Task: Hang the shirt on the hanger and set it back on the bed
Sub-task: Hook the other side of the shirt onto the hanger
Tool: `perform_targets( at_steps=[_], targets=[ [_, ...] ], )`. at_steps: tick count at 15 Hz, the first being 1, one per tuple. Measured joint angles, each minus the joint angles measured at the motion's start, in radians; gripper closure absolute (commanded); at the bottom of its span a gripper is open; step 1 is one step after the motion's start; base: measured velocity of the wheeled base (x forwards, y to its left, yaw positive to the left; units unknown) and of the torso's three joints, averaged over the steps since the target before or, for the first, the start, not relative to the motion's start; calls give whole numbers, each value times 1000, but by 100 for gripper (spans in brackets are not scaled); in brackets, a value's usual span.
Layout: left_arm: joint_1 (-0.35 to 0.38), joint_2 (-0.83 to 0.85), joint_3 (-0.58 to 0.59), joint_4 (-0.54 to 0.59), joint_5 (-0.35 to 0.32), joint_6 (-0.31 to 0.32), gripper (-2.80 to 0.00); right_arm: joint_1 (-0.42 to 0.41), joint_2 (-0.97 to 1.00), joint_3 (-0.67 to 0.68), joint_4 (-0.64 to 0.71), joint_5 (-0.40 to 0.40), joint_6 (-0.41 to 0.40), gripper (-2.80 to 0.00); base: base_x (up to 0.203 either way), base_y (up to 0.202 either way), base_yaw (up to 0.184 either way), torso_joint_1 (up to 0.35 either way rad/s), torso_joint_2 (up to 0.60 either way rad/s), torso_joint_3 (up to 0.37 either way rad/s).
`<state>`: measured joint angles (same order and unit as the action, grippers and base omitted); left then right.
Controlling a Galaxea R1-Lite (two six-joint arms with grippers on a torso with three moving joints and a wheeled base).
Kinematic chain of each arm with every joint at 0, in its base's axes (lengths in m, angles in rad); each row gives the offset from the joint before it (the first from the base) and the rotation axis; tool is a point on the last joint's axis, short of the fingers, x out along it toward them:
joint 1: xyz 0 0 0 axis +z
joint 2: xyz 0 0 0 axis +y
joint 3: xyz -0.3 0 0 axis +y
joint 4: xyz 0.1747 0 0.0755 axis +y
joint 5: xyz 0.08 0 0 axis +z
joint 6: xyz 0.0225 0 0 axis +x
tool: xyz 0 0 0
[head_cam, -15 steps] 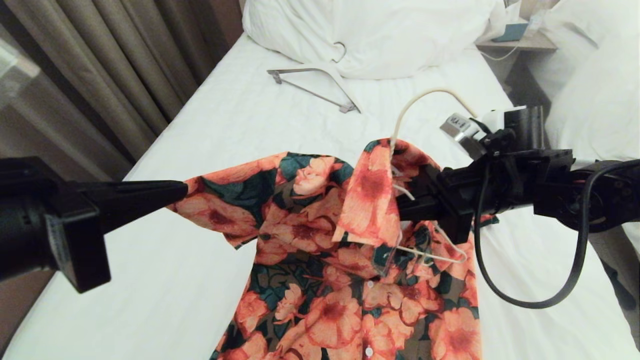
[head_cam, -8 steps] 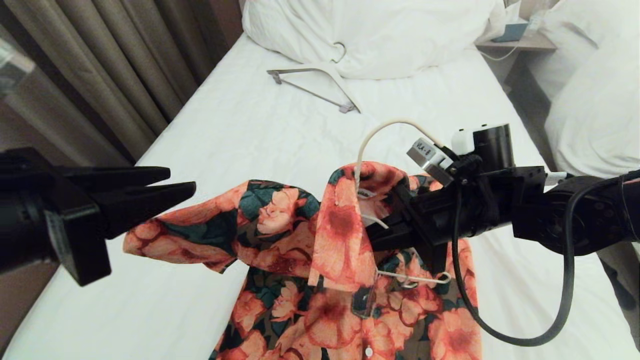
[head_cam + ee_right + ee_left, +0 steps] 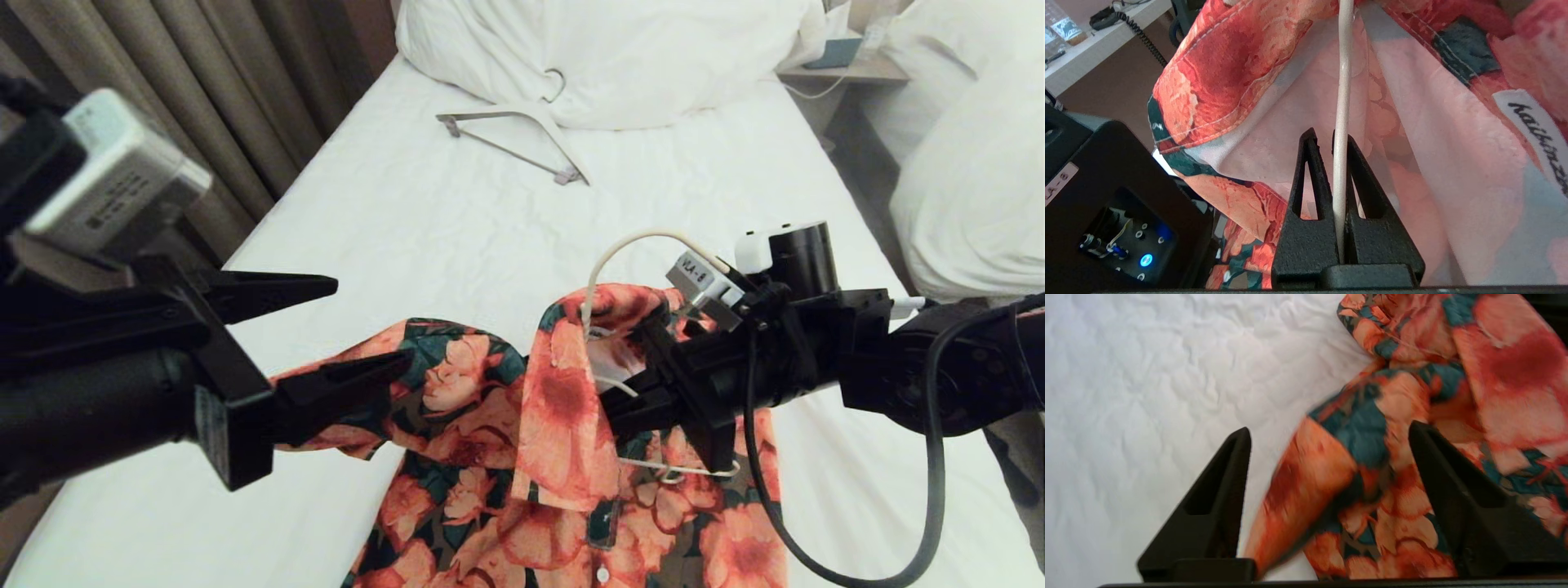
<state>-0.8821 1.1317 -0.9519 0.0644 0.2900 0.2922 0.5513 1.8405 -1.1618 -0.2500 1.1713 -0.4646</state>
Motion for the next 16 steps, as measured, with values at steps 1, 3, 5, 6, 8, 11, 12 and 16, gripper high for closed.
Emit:
perform_targets(
  at_steps=[1, 3, 5, 6, 8, 11, 12, 16],
  targets=[
    [0, 23, -8, -10, -10, 8, -280, -1, -4, 12, 0, 0, -7, 0, 0, 0, 0, 0, 0, 0],
    [0, 61, -17, -10, -36, 13, -280, -1, -13, 27, 0, 0, -22, 0, 0, 0, 0, 0, 0, 0],
    [-1, 91, -18, -4, -60, 14, -280, -1, -23, 31, 0, 0, -24, 0, 0, 0, 0, 0, 0, 0],
    [-2, 102, -17, -1, -74, 14, -280, -1, -29, 33, 0, 0, -25, 0, 0, 0, 0, 0, 0, 0],
    [-4, 120, -17, 32, -105, 19, -280, -2, -40, 43, 0, 0, -25, 0, 0, 0, 0, 0, 0, 0],
    [-4, 149, -22, 40, -123, 45, -280, -8, -64, 82, 0, 1, -33, 0, 0, 0, 0, 0, 0, 0],
    [-5, 162, -27, 38, -123, 46, -280, -10, -71, 91, 0, 0, -33, 0, 0, 0, 0, 0, 0, 0],
    [-24, 210, -71, 40, -129, 47, -280, -11, -83, 99, 0, 1, -32, 0, 0, 0, 0, 0, 0, 0]
  ],
)
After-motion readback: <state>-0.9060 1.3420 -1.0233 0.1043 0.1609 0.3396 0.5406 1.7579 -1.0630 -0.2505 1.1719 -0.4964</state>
